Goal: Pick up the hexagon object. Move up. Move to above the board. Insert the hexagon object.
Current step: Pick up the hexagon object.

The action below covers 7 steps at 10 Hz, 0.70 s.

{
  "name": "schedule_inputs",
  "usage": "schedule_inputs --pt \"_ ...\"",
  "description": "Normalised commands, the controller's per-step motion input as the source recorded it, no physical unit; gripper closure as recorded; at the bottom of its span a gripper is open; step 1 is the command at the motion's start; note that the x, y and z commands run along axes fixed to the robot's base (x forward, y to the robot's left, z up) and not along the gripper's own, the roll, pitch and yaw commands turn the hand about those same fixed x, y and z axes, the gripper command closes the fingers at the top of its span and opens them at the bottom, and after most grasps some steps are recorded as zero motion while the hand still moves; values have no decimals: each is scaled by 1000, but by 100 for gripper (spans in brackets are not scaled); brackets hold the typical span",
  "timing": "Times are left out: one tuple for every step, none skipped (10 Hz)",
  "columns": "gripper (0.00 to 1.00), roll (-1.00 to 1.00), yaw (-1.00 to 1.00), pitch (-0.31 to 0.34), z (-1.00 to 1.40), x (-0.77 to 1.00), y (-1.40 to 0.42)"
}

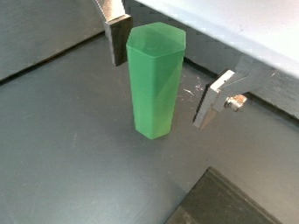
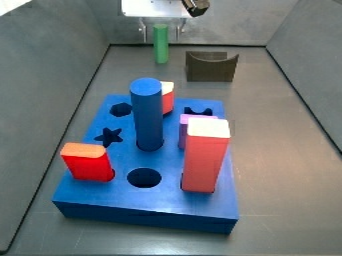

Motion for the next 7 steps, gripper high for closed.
schedule_inputs --pt "0 34 0 0 57 0 -63" --pt "0 0 0 0 0 0 0" --pt "100 0 0 0 0 0 0" --pt "100 0 0 0 0 0 0" --pt "100 0 0 0 0 0 0" --pt "100 0 0 0 0 0 0" --pt "100 0 0 0 0 0 0"
